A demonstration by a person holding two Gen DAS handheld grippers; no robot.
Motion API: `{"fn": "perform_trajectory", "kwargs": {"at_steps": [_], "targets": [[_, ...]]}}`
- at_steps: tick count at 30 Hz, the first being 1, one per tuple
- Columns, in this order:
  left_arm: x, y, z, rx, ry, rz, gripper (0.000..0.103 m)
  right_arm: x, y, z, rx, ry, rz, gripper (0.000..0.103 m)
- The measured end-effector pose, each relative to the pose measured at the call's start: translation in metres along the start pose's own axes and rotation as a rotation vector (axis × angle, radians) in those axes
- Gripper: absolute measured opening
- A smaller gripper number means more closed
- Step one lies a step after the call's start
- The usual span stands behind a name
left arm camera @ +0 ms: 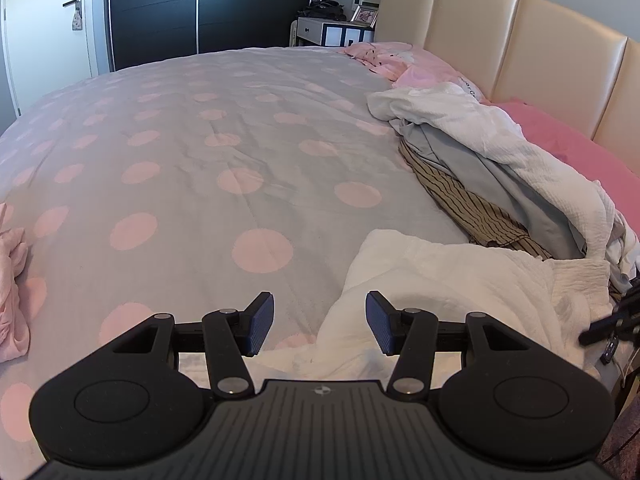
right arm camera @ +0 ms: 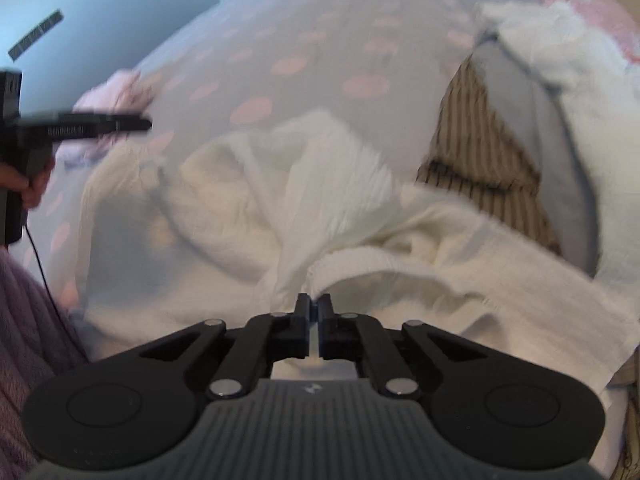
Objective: Fold clothes
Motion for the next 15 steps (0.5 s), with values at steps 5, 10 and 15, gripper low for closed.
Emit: {"fn": "perform_trajectory", "kwargs": {"at_steps": [5,10,15], "targets": [[0.001,0.001,-0.001,0.006,0.005,0.000,0.049,0.018,0.027,-0.011,0.101,-0.066,0.071,0.005],[0.002,0.000,-0.001,0.002,0.018,0.001,0.049,0.028,0.037,-0.009,0.108,-0.051,0.131,0.005],[0.007,-0.001,-0.001,-0.003,-0.010,-0.002,0.049,0.014,0.029,-0.003,0.073,0.063,0.164,0.015]]}}
Point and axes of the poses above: each gripper's, at about its wrist camera, not at the fingertips, and y roughly against the way its jaws point, x to its right, z to its underside, the point moved 5 cm from there along -y, roughly the way its jaws point, and after that the axes turned 6 degrees about -z, right-handed, at the moved point
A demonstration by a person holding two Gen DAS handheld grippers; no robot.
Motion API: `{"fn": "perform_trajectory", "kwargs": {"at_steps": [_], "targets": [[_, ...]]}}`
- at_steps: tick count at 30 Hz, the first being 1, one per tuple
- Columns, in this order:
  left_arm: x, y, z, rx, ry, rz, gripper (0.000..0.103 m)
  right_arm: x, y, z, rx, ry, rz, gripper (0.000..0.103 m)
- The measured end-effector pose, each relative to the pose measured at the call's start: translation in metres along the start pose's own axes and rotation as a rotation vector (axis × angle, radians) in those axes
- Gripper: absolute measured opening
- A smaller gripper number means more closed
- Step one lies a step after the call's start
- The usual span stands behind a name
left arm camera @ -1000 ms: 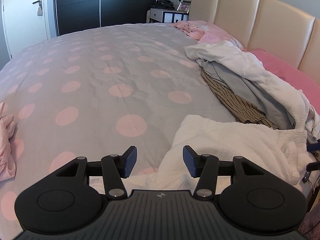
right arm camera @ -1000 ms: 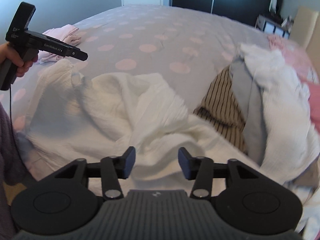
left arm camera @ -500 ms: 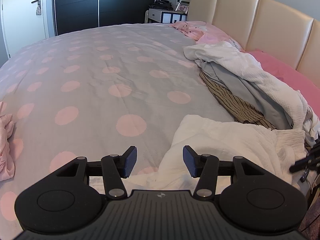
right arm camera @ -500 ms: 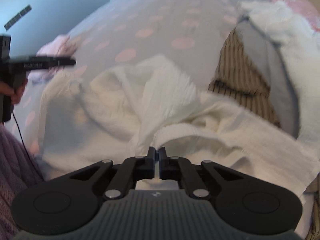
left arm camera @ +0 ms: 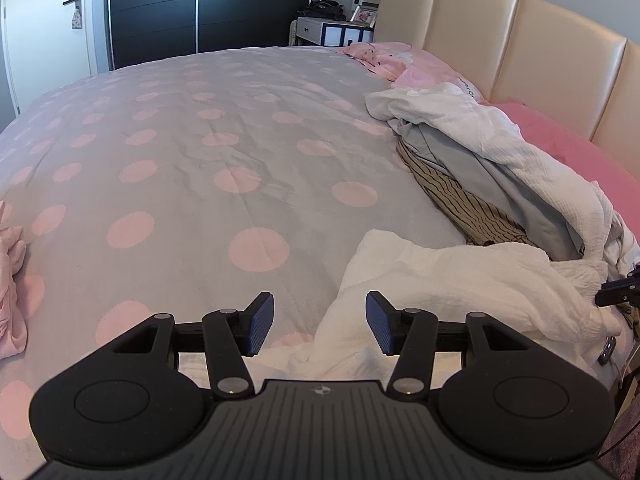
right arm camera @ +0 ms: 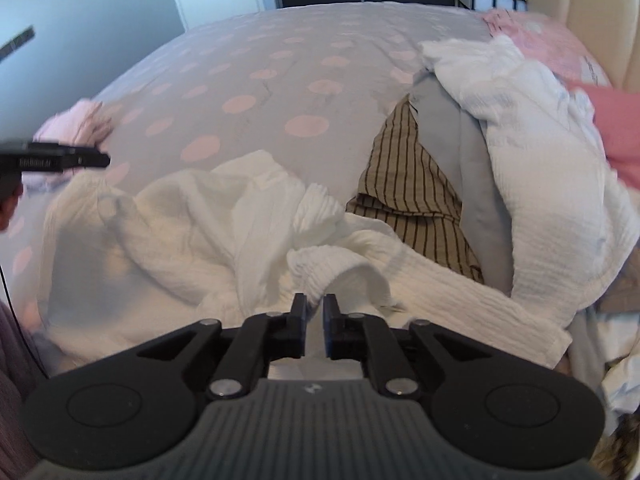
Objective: Fold clothes
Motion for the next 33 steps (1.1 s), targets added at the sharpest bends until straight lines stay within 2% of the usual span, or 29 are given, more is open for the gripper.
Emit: {"fn": "perform_trajectory", "kwargs": {"at_steps": [2,3,5,7,9,12,16,19,20,21,22,23,26,30,33], "targets": [[0.001,0.001,0.000,0.004,-0.011,-0.001,0.049,-0.010,0.008,-0.002,0.025,0.091,0.041,0.044],[0.002,0.001,0.001,0.006,-0.016,0.000,0.049,-0.017,0.013,-0.004,0.046,0.143,0.054,0.050],[0.003,0.000,0.001,0.005,-0.025,-0.003,0.049,-0.031,0.005,0.000,0.024,0.239,0.058,0.061],[0.003,-0.002,0.002,0.000,-0.032,-0.008,0.049,-0.045,-0.002,0.003,0.002,0.334,0.061,0.067],[0.003,-0.003,0.002,-0.003,-0.032,-0.009,0.049,-0.059,-0.010,0.007,-0.020,0.430,0.066,0.067],[0.003,-0.003,0.002,-0.002,-0.035,-0.008,0.049,-0.068,-0.027,0.019,-0.071,0.565,0.120,0.067],[0.002,-0.003,0.004,-0.004,-0.047,-0.011,0.049,-0.067,-0.044,0.030,-0.134,0.639,0.166,0.062],[0.002,-0.003,0.004,-0.004,-0.047,-0.010,0.049,-0.058,-0.052,0.029,-0.156,0.616,0.178,0.044],[0.002,-0.002,0.004,-0.002,-0.049,-0.009,0.049,-0.055,-0.053,0.028,-0.163,0.589,0.172,0.035],[0.002,-0.001,0.003,0.000,-0.050,-0.008,0.049,-0.051,-0.055,0.027,-0.171,0.562,0.165,0.030],[0.002,-0.001,0.003,0.002,-0.053,-0.008,0.049,-0.047,-0.056,0.026,-0.178,0.536,0.159,0.019],[0.002,0.000,0.003,0.005,-0.056,-0.010,0.049,-0.044,-0.056,0.025,-0.183,0.513,0.153,0.014],[0.002,0.002,0.003,0.015,-0.061,-0.012,0.049,-0.044,-0.046,0.019,-0.154,0.486,0.163,0.013],[0.002,0.005,0.001,0.032,-0.057,-0.009,0.049,-0.048,-0.009,0.003,-0.099,0.448,0.177,0.012],[0.002,0.007,0.000,0.034,-0.054,0.007,0.049,-0.047,0.027,0.000,-0.086,0.356,0.132,0.012]]}}
Point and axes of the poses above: each gripper's, at about its wrist camera, not at the fingertips, and y roughly against the way its jaws point, x to its right, z to its underside, the point moved 5 cm from there along -y, roughly the way its jaws point, and after that the axes turned 6 degrees about -z, right-handed, at the moved point
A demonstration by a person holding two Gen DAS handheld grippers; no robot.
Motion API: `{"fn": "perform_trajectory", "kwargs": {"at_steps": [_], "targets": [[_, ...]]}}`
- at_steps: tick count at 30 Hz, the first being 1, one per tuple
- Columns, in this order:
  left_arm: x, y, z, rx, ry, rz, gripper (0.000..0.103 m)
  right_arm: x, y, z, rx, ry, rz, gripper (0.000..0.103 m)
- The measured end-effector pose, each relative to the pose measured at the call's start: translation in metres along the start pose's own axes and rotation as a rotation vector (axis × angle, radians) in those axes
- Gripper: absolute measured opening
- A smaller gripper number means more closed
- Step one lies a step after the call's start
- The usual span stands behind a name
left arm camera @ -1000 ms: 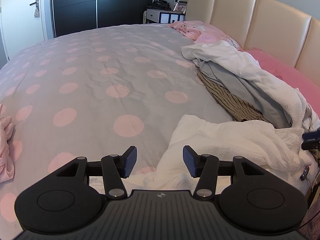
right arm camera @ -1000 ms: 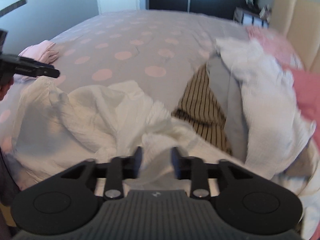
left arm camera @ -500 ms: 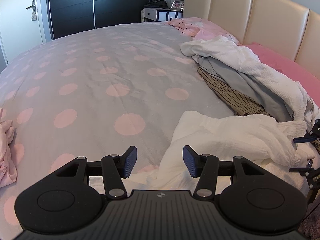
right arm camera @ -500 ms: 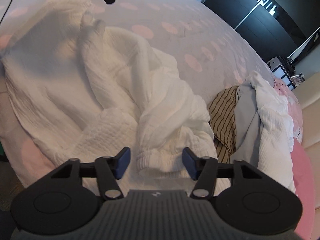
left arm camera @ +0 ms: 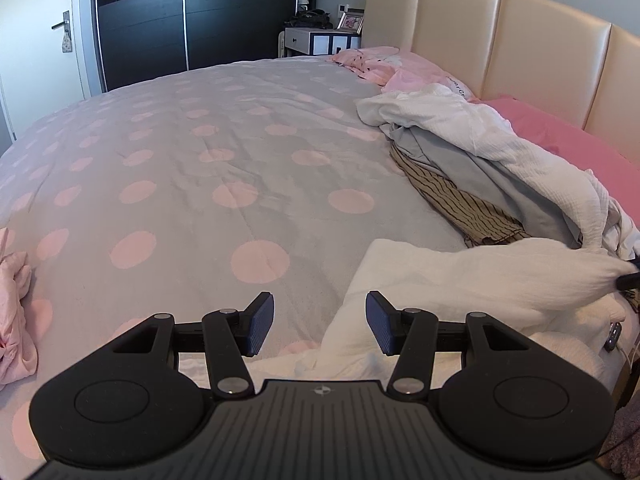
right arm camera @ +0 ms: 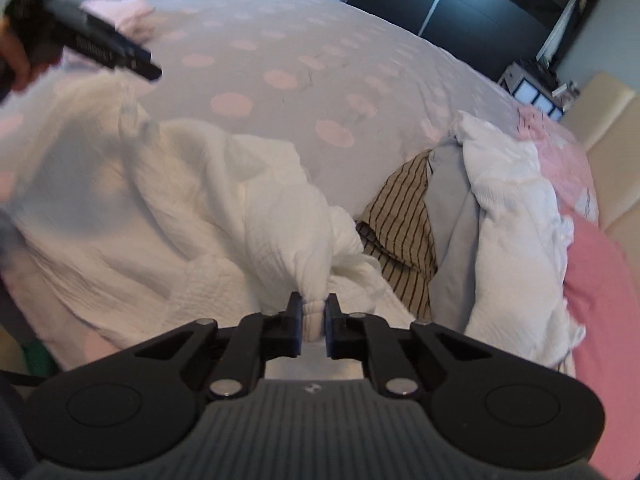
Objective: Fold clothes
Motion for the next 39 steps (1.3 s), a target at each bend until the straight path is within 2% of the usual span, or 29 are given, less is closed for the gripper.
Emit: {"fn": "perform_trajectory", "kwargs": {"at_steps": [6,12,15,18,25,32,34,36,38,39], "targets": [[0.013,0.004,-0.007,-0.010,-0.031,0.076,0.050,-0.014,0.041,0.040,-0.084,-0.108,-0.110,0.012],[0.050,-0.001,-0.018,-0.032,-0.114,0.180,0.054,-0.010,0.067,0.097,-0.236,-0.187,-0.083,0.012],[0.078,-0.017,-0.024,-0.058,-0.159,0.254,0.054,0.009,0.074,0.120,-0.263,-0.273,-0.036,0.011],[0.116,-0.036,-0.030,-0.076,-0.229,0.314,0.055,0.022,0.076,0.126,-0.237,-0.350,-0.031,0.012],[0.204,-0.084,-0.041,-0.083,-0.387,0.410,0.056,0.034,0.072,0.117,-0.185,-0.359,-0.067,0.012],[0.243,-0.129,-0.035,-0.149,-0.442,0.429,0.056,0.046,0.071,0.119,-0.158,-0.408,-0.099,0.012],[0.246,-0.137,-0.030,-0.182,-0.442,0.432,0.044,0.047,0.070,0.120,-0.157,-0.417,-0.102,0.012],[0.246,-0.142,-0.027,-0.206,-0.432,0.422,0.016,0.048,0.068,0.122,-0.160,-0.421,-0.102,0.012],[0.242,-0.143,-0.029,-0.198,-0.419,0.392,0.006,0.048,0.067,0.122,-0.168,-0.417,-0.100,0.012],[0.240,-0.144,-0.031,-0.194,-0.412,0.376,0.005,0.047,0.067,0.121,-0.172,-0.411,-0.098,0.012]]}}
Point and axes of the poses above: each gripper's, at about its wrist camera, not at the fingertips, and y roughly against the way its jaws point, x to its right, z to its underside, the point moved 5 cm from there along -y, roughly the way its jaws point, and after that the axes turned 6 degrees about -z, right-handed, at the moved point
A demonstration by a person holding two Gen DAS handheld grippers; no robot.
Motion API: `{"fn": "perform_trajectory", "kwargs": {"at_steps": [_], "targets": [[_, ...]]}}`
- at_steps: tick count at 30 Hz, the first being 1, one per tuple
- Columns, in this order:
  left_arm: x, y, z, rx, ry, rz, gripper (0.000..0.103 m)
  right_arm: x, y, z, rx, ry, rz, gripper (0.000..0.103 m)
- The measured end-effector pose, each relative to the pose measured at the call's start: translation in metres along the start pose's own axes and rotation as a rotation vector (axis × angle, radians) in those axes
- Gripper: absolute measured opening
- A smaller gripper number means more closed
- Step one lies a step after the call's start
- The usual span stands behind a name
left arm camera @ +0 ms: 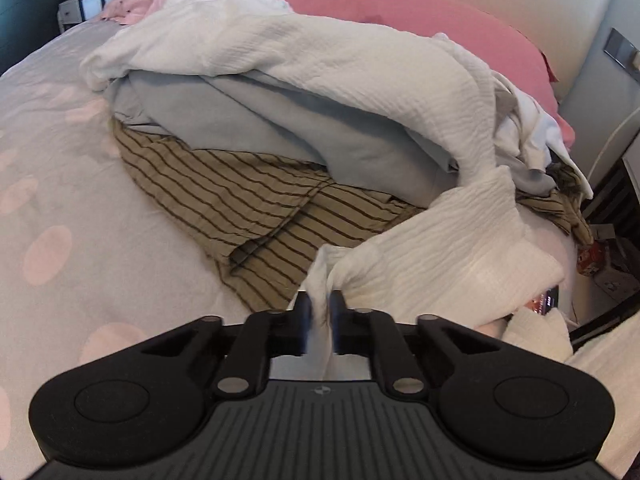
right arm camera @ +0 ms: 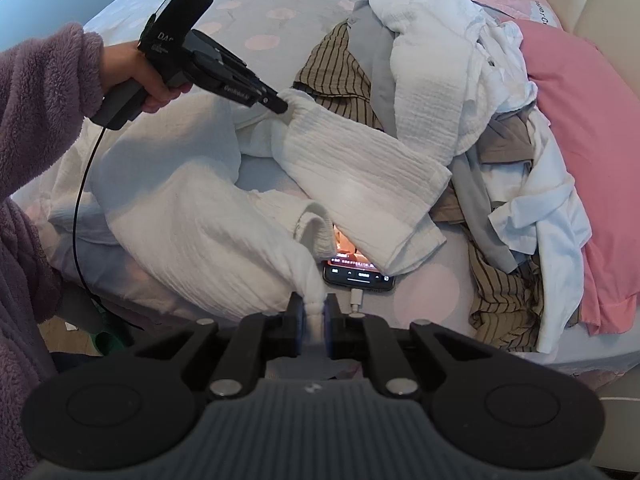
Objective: Fold clothes
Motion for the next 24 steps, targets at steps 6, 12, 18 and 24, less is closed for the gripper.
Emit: {"fn": "perform_trajectory", "kwargs": {"at_steps": [6,12,18,24], "targets": [[-0.037,0.050,-0.012,0.107,0.045,-0.144,0.004,-0.001,0.008,-0.006,0.020,0.023,0.032,0.012],[-0.126,0.146,-0.001,0.219,0.199,-0.363,0.004,-0.005,0.027,-0.028,0.080,0.055,0.086,0.012],[-0.207,0.255,0.048,0.302,0.396,-0.566,0.004,0.000,0.044,-0.076,0.154,0.098,0.160,0.012],[-0.245,0.345,0.115,0.396,0.594,-0.701,0.004,0.002,0.046,-0.151,0.264,0.114,0.213,0.012]]}}
Point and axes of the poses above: each gripper's, at about its wrist camera, not at the fingertips, and y roughly against the way its jaws point, x to its right, z to its underside, the point moved 5 cm from there along -y, roughly the way its jaws point, and after that the axes turned 6 degrees about -z, right-handed, at the moved point
